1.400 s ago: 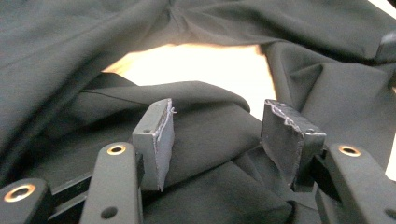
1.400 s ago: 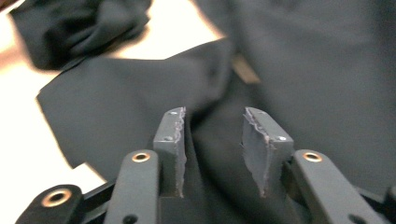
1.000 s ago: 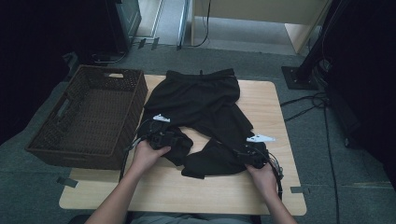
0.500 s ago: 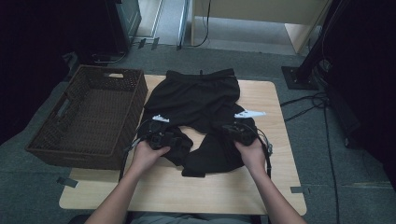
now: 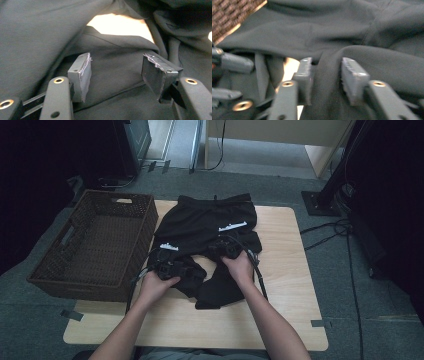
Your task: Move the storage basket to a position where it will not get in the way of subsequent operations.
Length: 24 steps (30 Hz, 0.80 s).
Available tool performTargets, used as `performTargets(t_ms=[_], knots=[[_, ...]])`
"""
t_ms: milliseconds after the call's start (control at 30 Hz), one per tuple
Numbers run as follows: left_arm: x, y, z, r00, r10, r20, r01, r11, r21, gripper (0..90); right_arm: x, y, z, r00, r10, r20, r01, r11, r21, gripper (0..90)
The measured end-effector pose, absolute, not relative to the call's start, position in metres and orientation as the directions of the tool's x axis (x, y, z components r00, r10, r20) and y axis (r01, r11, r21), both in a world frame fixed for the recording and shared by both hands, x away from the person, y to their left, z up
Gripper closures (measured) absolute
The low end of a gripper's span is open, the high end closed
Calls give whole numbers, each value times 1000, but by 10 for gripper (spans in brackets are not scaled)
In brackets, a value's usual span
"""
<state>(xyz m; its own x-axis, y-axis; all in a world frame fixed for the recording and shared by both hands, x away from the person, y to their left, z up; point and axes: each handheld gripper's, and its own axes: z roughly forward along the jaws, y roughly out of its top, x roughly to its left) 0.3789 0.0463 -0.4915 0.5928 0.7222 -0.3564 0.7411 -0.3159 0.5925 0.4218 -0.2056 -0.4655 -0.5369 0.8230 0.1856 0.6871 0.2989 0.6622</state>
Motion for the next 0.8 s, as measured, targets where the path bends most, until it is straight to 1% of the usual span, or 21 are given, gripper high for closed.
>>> performTargets(t_ms=[33,67,100,133,233,267,300,333,467,500,567,633,667,700,733,767,800], knots=[[379,48,-490,586,724,-365,745,-303,594,402,417,-205,-461,-552,821,143,661,327,676,539],[379,51,-487,577,723,-380,752,-289,592,403,413,-205,-455,-571,811,131,637,336,694,539],[379,51,-487,577,723,-380,752,-289,592,403,413,-205,-455,-571,811,131,637,336,694,539],[379,54,-483,570,720,-396,753,-266,602,403,403,-204,-447,-588,793,160,623,318,714,538],[379,54,-479,569,726,-386,749,-264,607,404,395,-199,-446,-608,777,164,616,331,715,537],[379,54,-478,567,728,-386,749,-260,610,404,386,-192,-452,-627,759,175,614,343,711,543],[379,53,-476,569,728,-383,747,-262,611,404,386,-192,-452,-627,759,175,614,343,711,543],[380,53,-474,577,734,-358,737,-279,616,404,378,-187,-463,-638,751,171,617,365,697,553],[382,54,-473,570,739,-360,738,-269,619,404,365,-183,-482,-658,731,182,615,381,691,549],[383,54,-473,569,740,-358,739,-270,617,404,365,-183,-482,-658,731,182,615,381,691,549],[385,56,-470,559,746,-361,744,-259,616,404,355,-174,-486,-677,711,193,609,393,689,517],[386,58,-467,551,744,-378,746,-236,623,404,351,-171,-486,-683,703,197,603,391,695,507],[387,59,-464,553,739,-385,747,-234,623,402,343,-164,-489,-704,684,192,580,399,710,473],[387,60,-462,552,738,-390,743,-222,631,402,343,-164,-489,-704,684,192,580,399,710,473],[389,62,-457,548,733,-402,746,-211,632,398,339,-154,-494,-711,688,145,566,437,699,461],[389,62,-457,548,733,-402,746,-211,632,398,339,-154,-494,-711,688,145,566,437,699,461],[389,63,-456,552,734,-395,743,-219,632,398,340,-148,-501,-705,698,121,570,457,683,519]])
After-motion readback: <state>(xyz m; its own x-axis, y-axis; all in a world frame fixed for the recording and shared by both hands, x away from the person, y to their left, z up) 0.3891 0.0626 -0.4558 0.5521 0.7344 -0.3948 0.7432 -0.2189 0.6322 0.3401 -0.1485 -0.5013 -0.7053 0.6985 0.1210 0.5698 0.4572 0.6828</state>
